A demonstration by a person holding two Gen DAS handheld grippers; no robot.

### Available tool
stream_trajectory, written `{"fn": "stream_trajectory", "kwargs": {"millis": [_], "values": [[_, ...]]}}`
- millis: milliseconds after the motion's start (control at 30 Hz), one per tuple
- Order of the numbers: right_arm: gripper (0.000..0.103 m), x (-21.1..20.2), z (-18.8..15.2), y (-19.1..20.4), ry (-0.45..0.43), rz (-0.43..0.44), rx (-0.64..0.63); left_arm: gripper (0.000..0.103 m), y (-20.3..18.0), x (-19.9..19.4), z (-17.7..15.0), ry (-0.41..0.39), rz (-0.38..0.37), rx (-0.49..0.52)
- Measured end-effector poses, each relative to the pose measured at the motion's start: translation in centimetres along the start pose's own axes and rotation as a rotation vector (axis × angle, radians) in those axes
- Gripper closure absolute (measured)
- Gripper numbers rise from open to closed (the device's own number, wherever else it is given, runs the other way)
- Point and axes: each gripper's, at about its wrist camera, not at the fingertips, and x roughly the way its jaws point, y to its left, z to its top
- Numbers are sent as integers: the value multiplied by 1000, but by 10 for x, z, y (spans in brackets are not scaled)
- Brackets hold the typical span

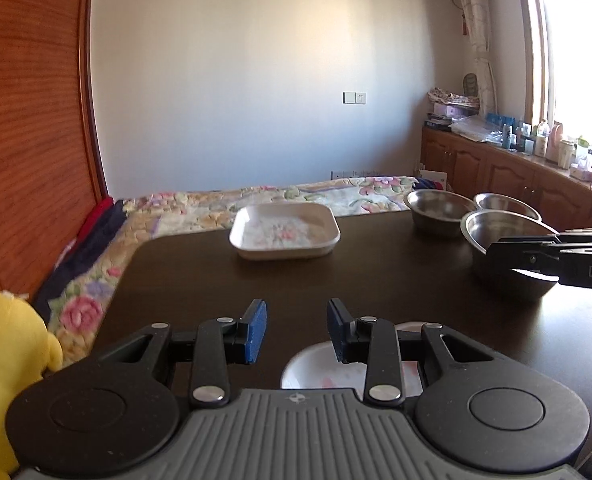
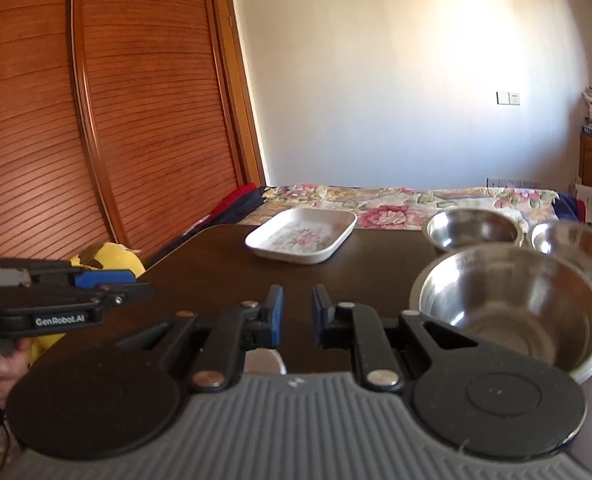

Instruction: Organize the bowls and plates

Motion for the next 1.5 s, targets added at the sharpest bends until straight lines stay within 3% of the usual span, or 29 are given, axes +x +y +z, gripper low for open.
{"fn": "stream_trajectory", "kwargs": {"millis": [233,400,633,767,1133,1367,1467,1500], "values": [[85,22,12,3,48,18,-47,67,14,11,14,1,7,6],[79,43,21,5,77,27,-63,66,24,30,20,23,6,-1],[73,77,42,0,128,44,-39,45,36,60,31,46,19,22],[70,102,54,-9,175,38,-7,42,48,80,38,62,6,2],[60,167,71,-27,291,-11,50,42,66,132,56,94,-17,-17],[60,195,66,-27,353,-39,61,60,77,167,63,126,-31,-35],[74,203,64,-24,366,-77,28,65,82,181,63,140,-29,-60],[74,206,63,-24,373,-87,17,66,82,185,63,142,-23,-65]]}}
